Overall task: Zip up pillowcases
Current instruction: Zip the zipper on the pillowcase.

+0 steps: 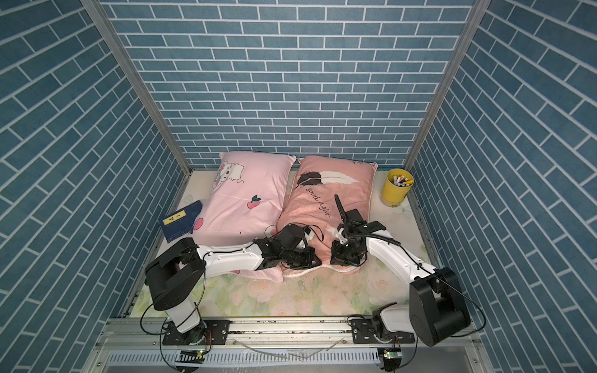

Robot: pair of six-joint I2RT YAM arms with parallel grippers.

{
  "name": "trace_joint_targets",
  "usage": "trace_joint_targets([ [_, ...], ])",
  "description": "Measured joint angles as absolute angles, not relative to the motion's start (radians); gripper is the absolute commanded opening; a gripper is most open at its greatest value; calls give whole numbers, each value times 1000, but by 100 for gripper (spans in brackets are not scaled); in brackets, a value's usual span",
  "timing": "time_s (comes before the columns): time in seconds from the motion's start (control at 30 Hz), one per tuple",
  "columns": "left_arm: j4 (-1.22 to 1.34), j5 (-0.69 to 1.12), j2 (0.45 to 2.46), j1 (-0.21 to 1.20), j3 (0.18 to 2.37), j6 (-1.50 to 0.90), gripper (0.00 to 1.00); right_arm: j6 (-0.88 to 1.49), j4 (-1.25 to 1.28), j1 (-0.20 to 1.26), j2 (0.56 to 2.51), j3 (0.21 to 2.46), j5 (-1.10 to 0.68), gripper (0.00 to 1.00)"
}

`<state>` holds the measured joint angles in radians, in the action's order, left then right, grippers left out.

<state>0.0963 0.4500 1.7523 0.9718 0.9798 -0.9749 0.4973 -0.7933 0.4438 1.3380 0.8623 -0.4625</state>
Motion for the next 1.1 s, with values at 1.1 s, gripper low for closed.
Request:
trace_joint_targets([
  [1.1,111,454,1777,989,979,-977,15,497,-796,442,1337,862,-461,0],
])
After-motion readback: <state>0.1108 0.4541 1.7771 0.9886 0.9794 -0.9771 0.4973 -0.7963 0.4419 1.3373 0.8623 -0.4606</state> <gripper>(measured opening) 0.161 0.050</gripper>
